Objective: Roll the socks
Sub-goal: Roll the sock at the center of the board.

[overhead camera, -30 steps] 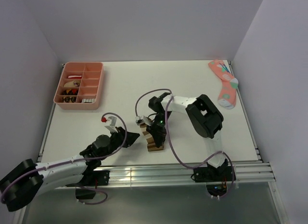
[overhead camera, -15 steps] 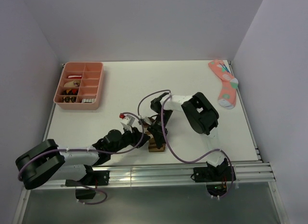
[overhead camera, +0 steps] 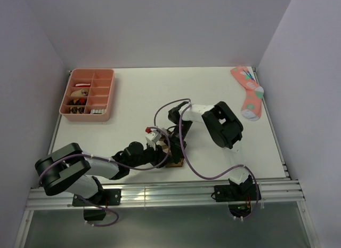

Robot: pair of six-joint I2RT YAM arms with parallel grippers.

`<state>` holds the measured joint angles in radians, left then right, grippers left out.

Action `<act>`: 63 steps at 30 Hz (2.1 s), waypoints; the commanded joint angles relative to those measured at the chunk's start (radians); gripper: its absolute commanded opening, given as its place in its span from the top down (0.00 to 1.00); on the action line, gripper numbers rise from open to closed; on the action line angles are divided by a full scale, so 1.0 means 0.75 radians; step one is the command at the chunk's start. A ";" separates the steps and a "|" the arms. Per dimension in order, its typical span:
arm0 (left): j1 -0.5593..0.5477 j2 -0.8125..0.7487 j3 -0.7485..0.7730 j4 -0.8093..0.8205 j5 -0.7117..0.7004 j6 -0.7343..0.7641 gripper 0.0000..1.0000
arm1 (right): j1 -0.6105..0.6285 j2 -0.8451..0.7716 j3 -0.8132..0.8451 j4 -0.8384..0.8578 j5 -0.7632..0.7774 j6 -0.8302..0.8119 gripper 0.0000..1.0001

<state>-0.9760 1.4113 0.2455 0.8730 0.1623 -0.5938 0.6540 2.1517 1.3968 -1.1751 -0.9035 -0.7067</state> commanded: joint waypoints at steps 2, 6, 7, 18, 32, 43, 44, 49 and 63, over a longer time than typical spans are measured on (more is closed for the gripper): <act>-0.018 0.067 0.053 0.082 0.084 0.031 0.61 | -0.015 0.009 0.003 0.010 0.012 0.016 0.87; -0.020 0.108 0.049 0.100 0.076 0.019 0.61 | -0.017 -0.001 -0.005 0.012 0.012 0.014 0.87; -0.022 0.112 0.049 0.098 0.068 0.017 0.61 | -0.017 -0.005 -0.007 0.014 0.016 0.014 0.87; -0.036 0.162 0.065 0.088 0.011 0.045 0.59 | -0.031 -0.030 -0.067 0.012 0.018 -0.013 0.87; -0.055 0.190 0.061 0.078 0.035 0.049 0.56 | -0.040 -0.057 -0.093 0.027 0.027 -0.015 0.87; -0.073 0.223 0.135 -0.065 0.033 0.047 0.62 | -0.050 -0.098 -0.118 0.102 0.061 0.046 0.86; -0.077 0.223 0.143 -0.102 0.025 0.047 0.68 | -0.050 -0.102 -0.128 0.127 0.069 0.054 0.86; -0.116 0.203 0.229 -0.313 -0.042 0.047 0.93 | -0.052 -0.169 -0.171 0.219 0.133 0.140 0.75; -0.169 0.117 0.562 -1.043 -0.255 -0.045 1.00 | -0.168 -0.476 -0.269 0.483 0.335 0.447 0.54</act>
<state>-1.0950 1.5379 0.6247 0.2581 0.0147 -0.5961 0.5777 1.8809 1.2091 -0.9070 -0.7132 -0.4625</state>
